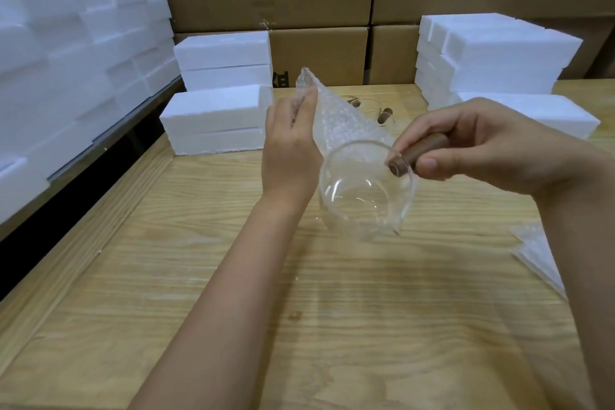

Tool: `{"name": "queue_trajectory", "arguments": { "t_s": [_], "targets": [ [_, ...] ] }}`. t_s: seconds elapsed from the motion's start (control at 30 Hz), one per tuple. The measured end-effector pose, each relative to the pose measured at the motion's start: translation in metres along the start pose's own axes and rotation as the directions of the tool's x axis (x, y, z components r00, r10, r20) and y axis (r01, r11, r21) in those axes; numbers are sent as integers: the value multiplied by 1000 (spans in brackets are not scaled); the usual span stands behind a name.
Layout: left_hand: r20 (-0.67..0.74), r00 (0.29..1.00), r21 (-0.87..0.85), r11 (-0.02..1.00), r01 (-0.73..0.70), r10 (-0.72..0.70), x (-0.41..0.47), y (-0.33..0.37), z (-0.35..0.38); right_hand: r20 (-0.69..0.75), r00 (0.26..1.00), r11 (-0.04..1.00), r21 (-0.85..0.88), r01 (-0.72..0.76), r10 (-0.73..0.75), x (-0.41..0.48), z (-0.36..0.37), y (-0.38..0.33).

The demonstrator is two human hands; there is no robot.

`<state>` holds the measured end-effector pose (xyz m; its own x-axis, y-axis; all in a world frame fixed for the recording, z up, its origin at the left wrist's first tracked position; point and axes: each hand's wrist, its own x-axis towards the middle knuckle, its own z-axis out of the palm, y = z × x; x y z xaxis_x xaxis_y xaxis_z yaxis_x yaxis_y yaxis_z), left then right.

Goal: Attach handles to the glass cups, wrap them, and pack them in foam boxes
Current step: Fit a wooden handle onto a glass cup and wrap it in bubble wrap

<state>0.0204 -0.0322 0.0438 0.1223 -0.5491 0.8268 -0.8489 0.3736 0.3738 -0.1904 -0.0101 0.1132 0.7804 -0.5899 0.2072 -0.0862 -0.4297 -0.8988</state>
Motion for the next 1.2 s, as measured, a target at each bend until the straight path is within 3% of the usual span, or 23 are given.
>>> {"name": "queue_trajectory", "arguments": {
  "t_s": [0.07,0.17,0.2,0.23,0.27,0.3,0.47,0.67,0.73,0.83,0.93,1.03,1.13,1.2],
  "targets": [
    [21,996,-61,994,92,-91,7,-4,4,-72,995,996,47,73,-70,8,7,3],
    [-12,999,-119,992,43,-45,14,5,0,-197,978,996,43,83,-73,21,19,11],
    [62,994,-232,968,100,-87,11,14,-7,-227,973,997,52,63,-49,24,22,13],
    [50,999,-271,963,12,2,7,11,-4,-259,966,996,74,45,-24,25,23,15],
    [25,1000,-328,944,22,-14,4,10,1,-295,956,995,99,33,-2,25,22,16],
    [96,991,-357,926,125,-97,1,10,4,-336,942,993,115,27,14,25,20,17],
    [158,981,-136,982,134,-112,-2,-3,9,-533,845,998,48,-31,52,15,6,16],
    [245,967,-349,924,155,-69,0,7,5,-655,755,953,-217,-212,19,9,-5,17],
    [274,960,-406,897,176,-64,0,10,4,-639,769,883,-367,-292,-11,9,-6,16],
    [285,956,-467,860,204,-72,2,13,4,-589,806,694,-608,-386,-68,13,-2,14],
    [296,950,-578,774,260,-98,3,20,1,-574,806,552,-723,-416,-144,18,5,17],
    [360,928,-724,599,342,-95,7,25,-3,-566,806,476,-765,-435,-173,23,12,22],
    [462,886,-818,365,445,-46,13,29,-9,-555,826,460,-761,-459,-94,29,14,32],
    [490,870,-832,274,483,-45,13,31,-12,-559,826,532,-723,-441,-74,29,13,38]
  ]
}}
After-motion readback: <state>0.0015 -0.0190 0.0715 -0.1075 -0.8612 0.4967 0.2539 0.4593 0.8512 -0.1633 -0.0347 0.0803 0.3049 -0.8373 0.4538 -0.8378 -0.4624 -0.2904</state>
